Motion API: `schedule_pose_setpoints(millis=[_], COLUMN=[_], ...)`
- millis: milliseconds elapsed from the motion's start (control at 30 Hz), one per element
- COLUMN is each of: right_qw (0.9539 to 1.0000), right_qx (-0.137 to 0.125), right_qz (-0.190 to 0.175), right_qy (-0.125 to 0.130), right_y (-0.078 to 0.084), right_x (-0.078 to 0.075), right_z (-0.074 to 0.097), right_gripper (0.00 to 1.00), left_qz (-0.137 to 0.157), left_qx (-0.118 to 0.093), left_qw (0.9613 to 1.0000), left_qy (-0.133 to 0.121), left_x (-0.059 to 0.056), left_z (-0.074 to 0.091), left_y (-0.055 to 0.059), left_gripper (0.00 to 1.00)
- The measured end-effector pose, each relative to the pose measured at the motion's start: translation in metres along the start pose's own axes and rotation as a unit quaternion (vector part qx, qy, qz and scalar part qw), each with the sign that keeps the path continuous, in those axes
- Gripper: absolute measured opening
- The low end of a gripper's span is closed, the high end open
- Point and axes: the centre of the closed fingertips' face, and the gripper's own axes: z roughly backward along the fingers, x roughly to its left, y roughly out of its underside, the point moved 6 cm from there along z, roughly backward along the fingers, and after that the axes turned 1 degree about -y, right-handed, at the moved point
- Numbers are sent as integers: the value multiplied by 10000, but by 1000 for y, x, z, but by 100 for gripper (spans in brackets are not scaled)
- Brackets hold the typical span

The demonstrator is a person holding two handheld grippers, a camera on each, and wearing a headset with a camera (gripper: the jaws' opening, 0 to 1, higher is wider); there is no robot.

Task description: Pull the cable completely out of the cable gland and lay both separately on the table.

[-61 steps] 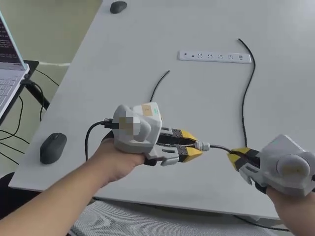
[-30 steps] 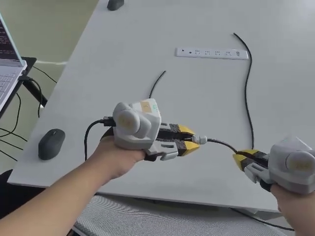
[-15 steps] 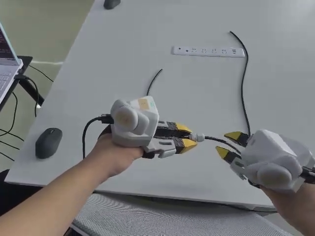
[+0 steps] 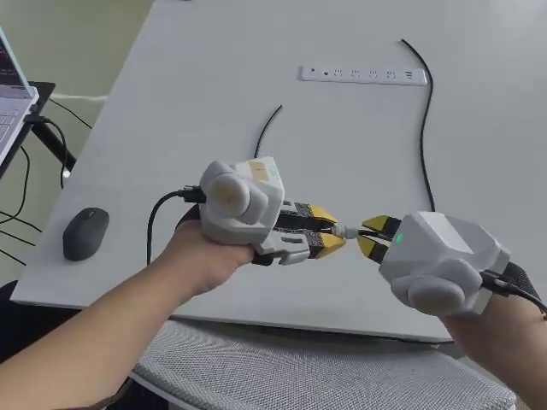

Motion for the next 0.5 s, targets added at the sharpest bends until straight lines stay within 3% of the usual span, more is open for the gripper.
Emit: schedule_pose_setpoints(millis=[500], right_qw=[9996], right_qx=[-50], right_qz=[-283], right_qy=[-13], right_y=[2], right_x=[-7], right_z=[-1], right_gripper=[0], left_qz=[19], left_qx=[-111], left_qw=[9999], left_qy=[-35], left_x=[4], left_z=[-2], left_y=[-4], left_gripper=[15])
